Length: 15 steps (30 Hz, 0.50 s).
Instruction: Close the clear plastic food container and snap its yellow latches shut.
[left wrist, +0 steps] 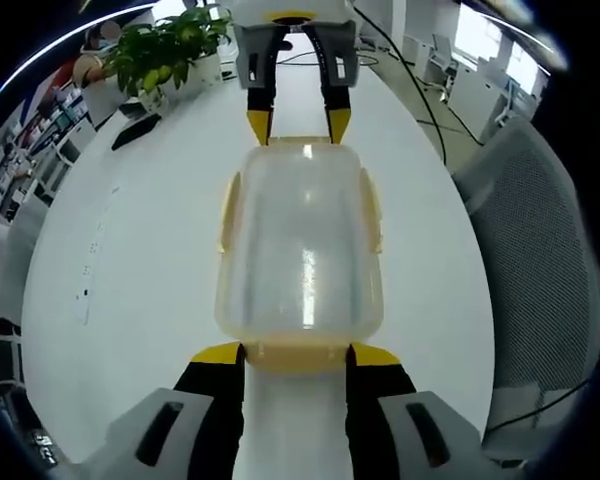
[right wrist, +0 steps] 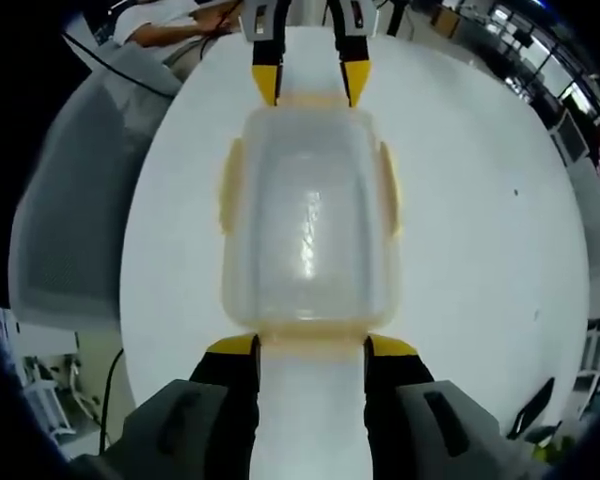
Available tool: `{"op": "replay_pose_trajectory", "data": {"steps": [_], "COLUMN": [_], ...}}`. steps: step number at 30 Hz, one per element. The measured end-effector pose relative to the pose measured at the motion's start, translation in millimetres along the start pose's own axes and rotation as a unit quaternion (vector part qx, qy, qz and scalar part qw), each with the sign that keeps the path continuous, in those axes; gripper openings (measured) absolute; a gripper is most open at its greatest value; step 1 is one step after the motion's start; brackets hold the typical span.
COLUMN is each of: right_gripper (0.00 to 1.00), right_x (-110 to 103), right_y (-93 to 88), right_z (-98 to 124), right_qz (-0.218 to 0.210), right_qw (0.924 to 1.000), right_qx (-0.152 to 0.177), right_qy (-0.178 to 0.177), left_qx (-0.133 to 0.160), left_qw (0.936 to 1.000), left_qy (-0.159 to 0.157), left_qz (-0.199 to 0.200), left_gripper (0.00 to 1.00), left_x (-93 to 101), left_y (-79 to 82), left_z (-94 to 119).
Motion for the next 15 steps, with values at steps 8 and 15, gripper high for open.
{"op": "replay_pose_trajectory", "data": {"steps": [8,15], "right_gripper": [0.38,0.37], "right_x": [-0.9,-3.1], "right_y": [-0.4,-2.9], "right_z": [0.3,6.7], "right_qz": [-0.010,-0.022], "right_qw": [0.9999,0.9997], "right_qx": [0.001,0.009], "right_qy": [-0.003,-0.009], "left_qx": [0.009,0.020], "left_qw": [0.9999,0.9996], "left_qy": [0.008,0.011], "left_qz": [0.003,0.019], "left_gripper": [0.34,0.35], "left_x": [0.8,1.2], "left_y": [-1.4,-1.1], "left_z": [2.4,9.4]}}
Point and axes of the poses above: the point that each gripper's makers call its tool centre point, and the gripper's own axes: z roughly backward along the fingers, x roughly to its right, y roughly out of its top, the point moved 6 cm from there along z, roughly backward along the fingers, and after that the axes turned 8 degrees about -x, right-handed, at the moved point
